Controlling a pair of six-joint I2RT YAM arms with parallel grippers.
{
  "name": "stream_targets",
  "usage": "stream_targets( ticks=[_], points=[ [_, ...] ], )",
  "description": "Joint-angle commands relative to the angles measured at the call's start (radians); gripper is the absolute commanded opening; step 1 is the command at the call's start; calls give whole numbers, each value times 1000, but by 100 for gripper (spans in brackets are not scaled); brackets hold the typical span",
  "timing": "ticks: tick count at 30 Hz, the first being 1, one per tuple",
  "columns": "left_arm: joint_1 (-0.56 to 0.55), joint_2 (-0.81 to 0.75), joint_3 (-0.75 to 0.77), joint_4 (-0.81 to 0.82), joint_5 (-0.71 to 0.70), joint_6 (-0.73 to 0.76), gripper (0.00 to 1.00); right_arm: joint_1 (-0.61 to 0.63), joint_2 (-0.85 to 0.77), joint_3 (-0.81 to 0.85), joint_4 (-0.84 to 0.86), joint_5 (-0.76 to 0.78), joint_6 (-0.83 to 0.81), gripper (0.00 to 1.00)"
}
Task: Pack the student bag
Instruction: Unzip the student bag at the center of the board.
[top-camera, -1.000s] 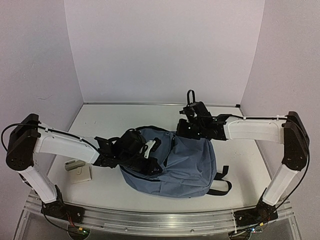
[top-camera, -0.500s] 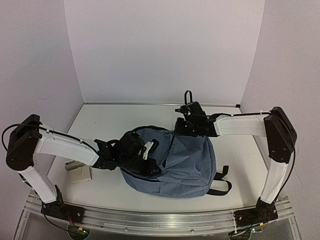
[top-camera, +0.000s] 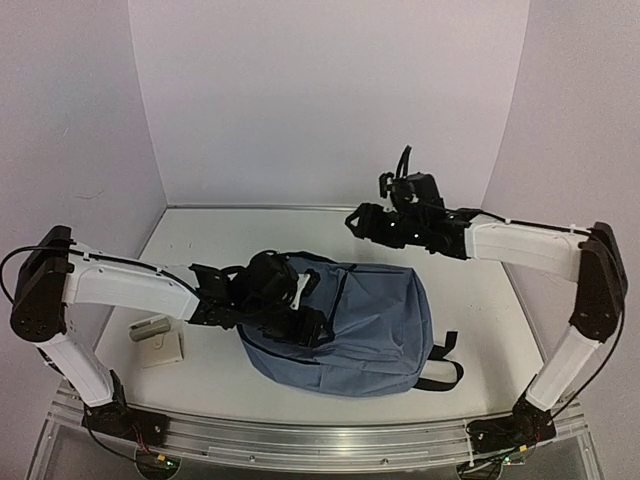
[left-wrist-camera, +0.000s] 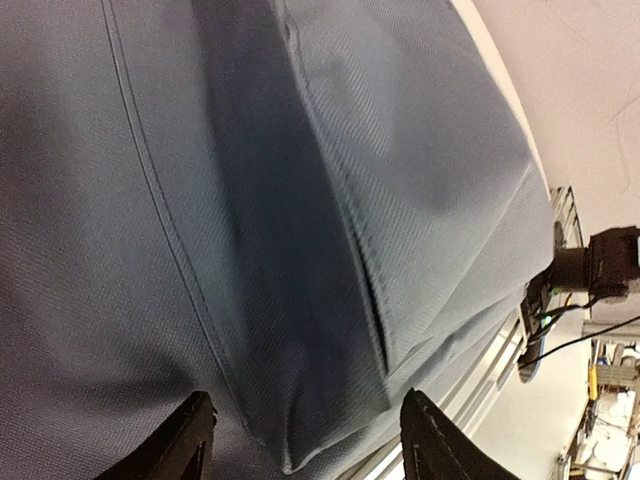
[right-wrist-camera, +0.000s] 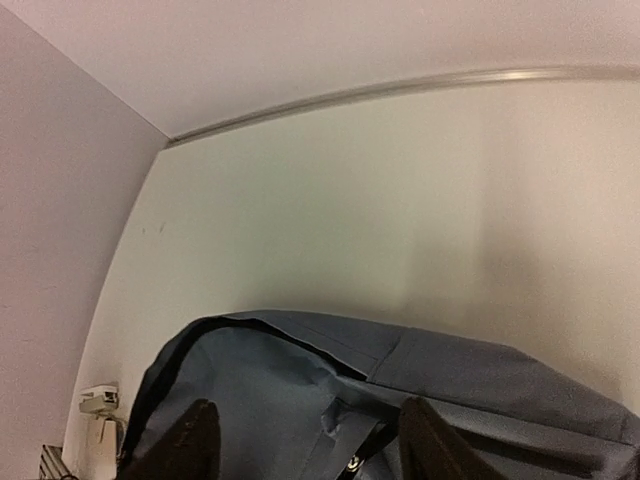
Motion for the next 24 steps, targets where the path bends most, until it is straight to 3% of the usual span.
stream_targets(
  ticks=[1, 7, 20, 22, 24],
  points=[
    [5, -50, 130, -100, -112, 11, 69, -3, -201, -53, -25, 36, 6, 67],
    [76, 36, 245, -220, -115, -15, 73, -3, -345, -154, -60, 47, 60, 73],
    [103, 164, 338, -199, -23, 11, 76, -4, -434, -247, -115, 71, 89, 75],
    [106, 169, 336, -204, -26, 12, 75, -3, -432, -250, -116, 68, 91, 75],
    [106, 170, 335, -216, -38, 8, 67, -2, -430, -251, -117, 65, 94, 75]
  ],
)
